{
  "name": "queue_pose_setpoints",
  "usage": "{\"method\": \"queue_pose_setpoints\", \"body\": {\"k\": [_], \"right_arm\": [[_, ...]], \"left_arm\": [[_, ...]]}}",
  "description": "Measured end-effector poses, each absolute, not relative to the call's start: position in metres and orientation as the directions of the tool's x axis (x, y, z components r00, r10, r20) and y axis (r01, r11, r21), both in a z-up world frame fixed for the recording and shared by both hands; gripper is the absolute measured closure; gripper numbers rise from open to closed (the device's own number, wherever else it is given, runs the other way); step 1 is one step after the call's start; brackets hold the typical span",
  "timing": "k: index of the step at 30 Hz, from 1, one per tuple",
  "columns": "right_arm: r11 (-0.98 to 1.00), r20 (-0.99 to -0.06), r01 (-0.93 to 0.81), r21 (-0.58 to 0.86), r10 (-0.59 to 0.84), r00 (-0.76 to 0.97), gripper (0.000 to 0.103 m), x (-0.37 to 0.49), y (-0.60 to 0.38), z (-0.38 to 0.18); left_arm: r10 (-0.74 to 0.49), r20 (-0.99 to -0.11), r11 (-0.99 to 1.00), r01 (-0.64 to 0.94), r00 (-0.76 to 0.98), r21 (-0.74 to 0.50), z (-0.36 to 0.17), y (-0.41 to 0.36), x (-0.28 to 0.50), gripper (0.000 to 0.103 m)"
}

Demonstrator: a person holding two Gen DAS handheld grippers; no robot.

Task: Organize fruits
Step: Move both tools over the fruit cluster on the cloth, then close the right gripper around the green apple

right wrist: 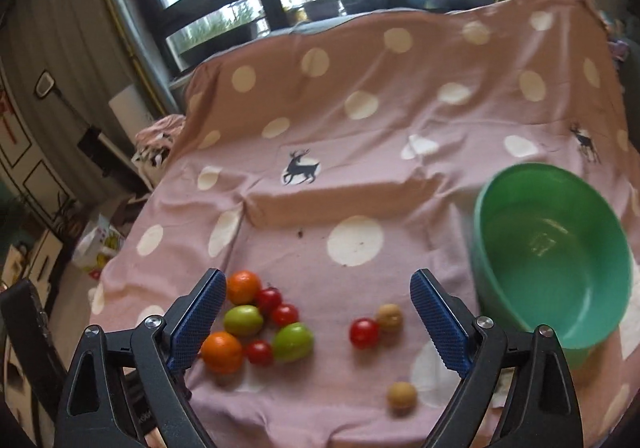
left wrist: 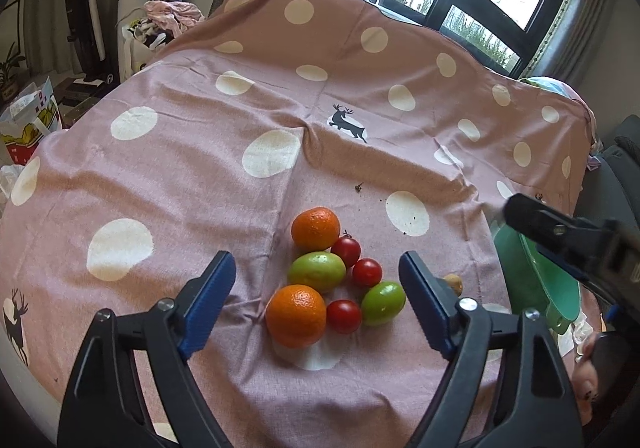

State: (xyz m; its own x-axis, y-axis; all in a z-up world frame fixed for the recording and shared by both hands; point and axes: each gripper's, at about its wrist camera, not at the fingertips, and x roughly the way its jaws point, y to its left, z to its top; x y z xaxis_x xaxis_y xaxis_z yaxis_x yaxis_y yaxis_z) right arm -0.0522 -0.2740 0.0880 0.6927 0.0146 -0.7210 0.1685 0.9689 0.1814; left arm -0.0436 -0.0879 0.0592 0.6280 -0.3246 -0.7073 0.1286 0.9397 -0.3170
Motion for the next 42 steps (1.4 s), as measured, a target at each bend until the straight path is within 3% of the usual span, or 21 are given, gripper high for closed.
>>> {"method": "queue_pose_setpoints", "body": {"k": [2, 8, 13, 19, 23, 26, 31, 42], "right_arm": [[0.975, -0.732, 0.154, 0.158, 0.011, 0.681, 0.023, -0.045, -0.268, 0.082], [0.955, -0.756, 0.127, 0.268, 0.127, 0.642, 0.035, -0.032, -0.278, 0.064], [0.935, -0.776, 0.137, 0.328, 0.183, 0.604, 0.040, -0.031, -0.284, 0.052], [0.920, -0.776, 0.121, 0.372, 0.237, 0.584, 0.043, -0.029, -0.286, 0.044], [0.910, -0.792, 0.137, 0.391, 0.257, 0.554, 0.058, -0.024, -0.292, 0.034], [0.907, -0.801, 0.139, 0.397, 0.269, 0.534, 0.062, -0.021, -0.294, 0.026], [0.884, -0.796, 0.120, 0.453, 0.340, 0.500, 0.062, -0.017, -0.295, 0.015], [0.898, -0.837, 0.112, 0.425, 0.343, 0.426, 0.062, -0.012, -0.285, -0.002]], "left_arm": [[-0.333, -0.713, 0.936, 0.122, 0.617, -0.331, 0.057, -0.085, -0.042, 0.022], [-0.388, -0.736, 0.912, 0.116, 0.555, -0.394, 0.048, -0.080, -0.037, 0.035], [-0.443, -0.749, 0.883, 0.096, 0.492, -0.459, 0.042, -0.076, -0.035, 0.047], [-0.447, -0.756, 0.886, 0.123, 0.478, -0.447, 0.042, -0.084, -0.042, 0.051], [-0.459, -0.743, 0.886, 0.182, 0.488, -0.427, 0.043, -0.102, -0.047, 0.059], [-0.493, -0.739, 0.869, 0.230, 0.458, -0.437, 0.036, -0.118, -0.047, 0.066], [-0.475, -0.768, 0.880, 0.244, 0.430, -0.407, 0.023, -0.134, -0.043, 0.070], [-0.475, -0.781, 0.878, 0.276, 0.405, -0.391, 0.009, -0.151, -0.038, 0.070]]}}
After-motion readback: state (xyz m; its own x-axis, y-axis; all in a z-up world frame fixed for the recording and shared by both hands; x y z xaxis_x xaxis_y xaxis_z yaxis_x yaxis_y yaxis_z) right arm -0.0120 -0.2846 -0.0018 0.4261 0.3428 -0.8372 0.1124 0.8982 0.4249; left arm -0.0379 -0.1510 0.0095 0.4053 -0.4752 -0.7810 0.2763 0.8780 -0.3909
